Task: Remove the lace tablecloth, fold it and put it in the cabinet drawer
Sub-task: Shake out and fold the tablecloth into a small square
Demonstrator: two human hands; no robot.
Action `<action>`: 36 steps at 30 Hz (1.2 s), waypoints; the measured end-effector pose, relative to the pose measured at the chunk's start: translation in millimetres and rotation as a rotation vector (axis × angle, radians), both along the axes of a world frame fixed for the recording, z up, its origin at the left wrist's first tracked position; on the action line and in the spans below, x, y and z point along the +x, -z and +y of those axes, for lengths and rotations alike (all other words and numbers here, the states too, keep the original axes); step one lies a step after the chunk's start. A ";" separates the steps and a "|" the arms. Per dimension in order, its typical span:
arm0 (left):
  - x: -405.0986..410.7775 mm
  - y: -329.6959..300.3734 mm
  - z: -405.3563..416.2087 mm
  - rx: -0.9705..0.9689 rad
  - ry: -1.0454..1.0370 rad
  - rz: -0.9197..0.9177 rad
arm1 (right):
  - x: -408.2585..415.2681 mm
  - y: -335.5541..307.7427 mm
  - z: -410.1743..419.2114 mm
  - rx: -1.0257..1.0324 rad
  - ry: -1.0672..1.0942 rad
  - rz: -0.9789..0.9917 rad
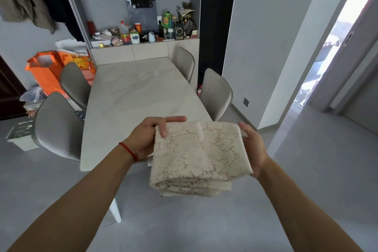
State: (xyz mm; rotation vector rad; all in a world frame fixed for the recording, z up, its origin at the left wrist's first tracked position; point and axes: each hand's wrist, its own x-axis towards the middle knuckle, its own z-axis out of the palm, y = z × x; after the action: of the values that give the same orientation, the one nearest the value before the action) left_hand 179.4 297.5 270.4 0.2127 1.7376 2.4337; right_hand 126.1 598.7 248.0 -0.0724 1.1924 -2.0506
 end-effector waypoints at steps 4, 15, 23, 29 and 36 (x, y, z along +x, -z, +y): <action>-7.0 -2.7 -6.2 -0.095 -0.040 -0.006 | 17.4 9.7 -1.5 0.113 -0.144 0.006; 33.0 56.1 5.9 0.126 0.172 -0.542 | 11.2 26.3 -7.3 0.123 0.153 0.052; 39.0 61.0 -7.7 -0.162 -0.121 -0.342 | 36.0 57.0 -21.2 0.034 -0.078 -0.113; 48.5 71.1 -27.1 -0.473 -0.182 -0.211 | 45.9 73.7 -46.0 0.036 0.050 -0.011; 83.5 92.3 -32.9 -0.136 -0.092 -0.467 | 61.0 87.5 -72.0 0.127 0.155 0.105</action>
State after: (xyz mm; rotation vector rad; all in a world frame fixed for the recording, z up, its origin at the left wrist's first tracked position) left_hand 262.9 264.6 178.1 -0.4249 1.7081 2.1748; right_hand 187.1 526.7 160.6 -0.0278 1.4301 -2.1202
